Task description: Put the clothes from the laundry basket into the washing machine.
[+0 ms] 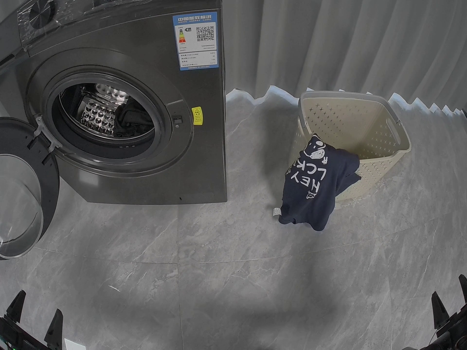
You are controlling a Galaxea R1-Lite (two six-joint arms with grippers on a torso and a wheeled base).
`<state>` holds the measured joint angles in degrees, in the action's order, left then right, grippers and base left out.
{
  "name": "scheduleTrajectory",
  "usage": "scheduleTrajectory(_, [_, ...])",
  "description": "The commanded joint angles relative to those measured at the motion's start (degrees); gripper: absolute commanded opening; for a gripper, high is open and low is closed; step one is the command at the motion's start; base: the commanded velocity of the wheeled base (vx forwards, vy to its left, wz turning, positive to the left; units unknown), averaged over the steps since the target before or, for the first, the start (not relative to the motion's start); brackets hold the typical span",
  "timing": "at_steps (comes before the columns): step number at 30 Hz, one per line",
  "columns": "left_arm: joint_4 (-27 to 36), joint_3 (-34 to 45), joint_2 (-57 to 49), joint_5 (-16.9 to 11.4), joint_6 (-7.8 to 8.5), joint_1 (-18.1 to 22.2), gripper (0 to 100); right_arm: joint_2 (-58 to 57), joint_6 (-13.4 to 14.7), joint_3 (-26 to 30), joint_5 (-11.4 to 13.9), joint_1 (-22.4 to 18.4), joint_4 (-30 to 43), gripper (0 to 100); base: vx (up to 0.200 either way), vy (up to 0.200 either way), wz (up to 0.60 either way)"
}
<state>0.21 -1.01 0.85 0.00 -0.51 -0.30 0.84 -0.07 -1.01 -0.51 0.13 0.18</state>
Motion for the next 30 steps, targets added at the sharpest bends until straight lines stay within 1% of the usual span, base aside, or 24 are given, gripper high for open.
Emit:
scheduleTrajectory(1, [-0.03, 0.92, -0.59, 0.0, -0.02, -0.05, 100, -0.84, -0.01, 0.92, -0.02, 0.04, -0.01, 100, 0.2, 0.0, 0.0])
scheduleTrajectory(3, [-0.03, 0.92, -0.59, 0.0, -0.02, -0.05, 100, -0.84, -0.01, 0.92, -0.02, 0.04, -0.01, 100, 0.2, 0.0, 0.0])
scheduleTrajectory(9, [-0.12, 0.92, -0.59, 0.18, -0.1, 0.04, 100, -0.84, -0.01, 0.92, -0.02, 0.04, -0.01, 100, 0.0, 0.0, 0.0])
scheduleTrajectory(30, [-0.12, 0.92, -0.59, 0.18, -0.1, 0.04, 100, -0.84, -0.01, 0.92, -0.02, 0.04, -0.01, 100, 0.0, -0.2, 0.0])
